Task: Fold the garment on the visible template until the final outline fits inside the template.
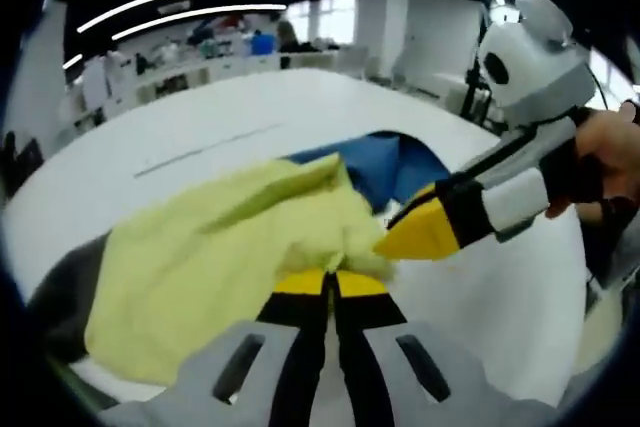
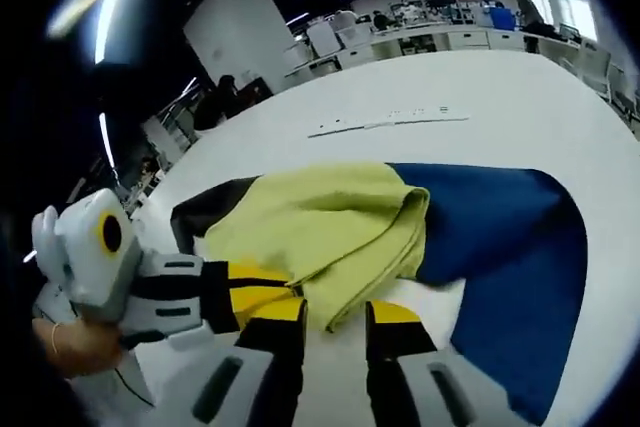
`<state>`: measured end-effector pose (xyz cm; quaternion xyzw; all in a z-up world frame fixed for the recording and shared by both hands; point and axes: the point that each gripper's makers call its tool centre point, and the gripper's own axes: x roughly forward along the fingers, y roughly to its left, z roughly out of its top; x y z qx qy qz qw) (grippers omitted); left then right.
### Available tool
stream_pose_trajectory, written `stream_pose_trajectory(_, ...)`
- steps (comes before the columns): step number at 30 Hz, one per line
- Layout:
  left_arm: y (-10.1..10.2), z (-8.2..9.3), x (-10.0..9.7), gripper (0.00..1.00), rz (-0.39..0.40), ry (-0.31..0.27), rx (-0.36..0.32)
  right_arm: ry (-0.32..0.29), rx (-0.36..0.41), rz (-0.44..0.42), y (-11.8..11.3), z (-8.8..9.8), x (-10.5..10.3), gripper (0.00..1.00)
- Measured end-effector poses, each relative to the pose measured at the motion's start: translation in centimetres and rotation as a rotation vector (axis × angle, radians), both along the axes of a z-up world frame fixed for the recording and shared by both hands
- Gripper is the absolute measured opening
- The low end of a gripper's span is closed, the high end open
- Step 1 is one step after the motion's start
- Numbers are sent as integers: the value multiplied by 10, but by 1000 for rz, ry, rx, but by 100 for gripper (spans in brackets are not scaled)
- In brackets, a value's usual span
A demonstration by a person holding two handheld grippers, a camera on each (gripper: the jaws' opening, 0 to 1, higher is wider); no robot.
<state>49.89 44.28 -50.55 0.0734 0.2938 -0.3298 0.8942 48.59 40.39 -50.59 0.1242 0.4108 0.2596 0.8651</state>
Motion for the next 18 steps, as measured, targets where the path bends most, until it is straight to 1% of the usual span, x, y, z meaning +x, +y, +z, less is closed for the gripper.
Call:
stream_pose_trajectory(3, 0, 0, -1, 0, 1, 2, -2, 17, 16, 3, 8, -8, -6, 19)
stream_pose_trajectory(5, 0, 0, -1, 0, 5, 5, -7, 33, 19, -8, 8, -13, -6, 18)
stream_pose_trajectory(6, 1, 1, -1, 0, 10, 10, -13, 28, 20, -21, 7, -14, -5, 16)
stream_pose_trajectory(8, 3, 3, -1, 0, 14, 10, -19, 9, 0, -38, 2, -15, -2, 4)
stream_pose_trajectory(9, 4, 5, -1, 0, 16, 8, -21, 2, -9, -44, -1, -15, -1, 0)
stream_pose_trajectory(14, 15, 15, -1, 0, 27, -3, -27, -2, 8, -38, -3, -10, -2, 0)
stream_pose_trajectory(18, 28, 23, -1, 0, 41, -15, -24, -13, 33, -56, -5, 3, -1, 0)
